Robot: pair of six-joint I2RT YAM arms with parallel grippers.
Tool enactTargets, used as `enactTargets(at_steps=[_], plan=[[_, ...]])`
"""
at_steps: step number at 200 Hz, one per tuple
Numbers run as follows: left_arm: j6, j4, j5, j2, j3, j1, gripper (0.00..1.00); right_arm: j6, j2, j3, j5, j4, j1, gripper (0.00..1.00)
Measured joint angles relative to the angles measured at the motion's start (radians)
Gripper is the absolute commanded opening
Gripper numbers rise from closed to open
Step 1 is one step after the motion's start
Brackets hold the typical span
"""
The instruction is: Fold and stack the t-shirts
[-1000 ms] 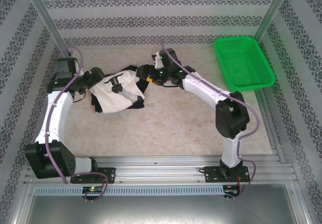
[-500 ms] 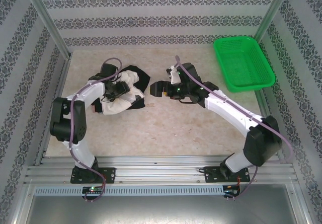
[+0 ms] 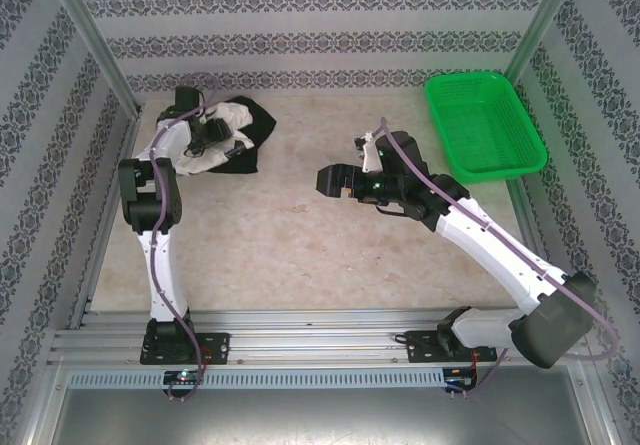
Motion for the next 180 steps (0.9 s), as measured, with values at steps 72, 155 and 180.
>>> enactTargets(at_steps=[72,155,180], plan=[[0.031,0.010,0.090,-0.309,-0.236,0.018,1.00,-0.024,-0.056,-0.014,0.061,-0.086,-0.035,0.98],[0.028,0.238,0.101,-1.322,-1.095,0.155,1.00,-0.266,-0.456,-0.441,0.344,-0.097,-0.533,0.98],[0.023,0.335,0.035,-1.377,-1.398,0.155,1.00,-0.331,-0.473,-0.620,0.423,-0.012,-0.674,0.98]])
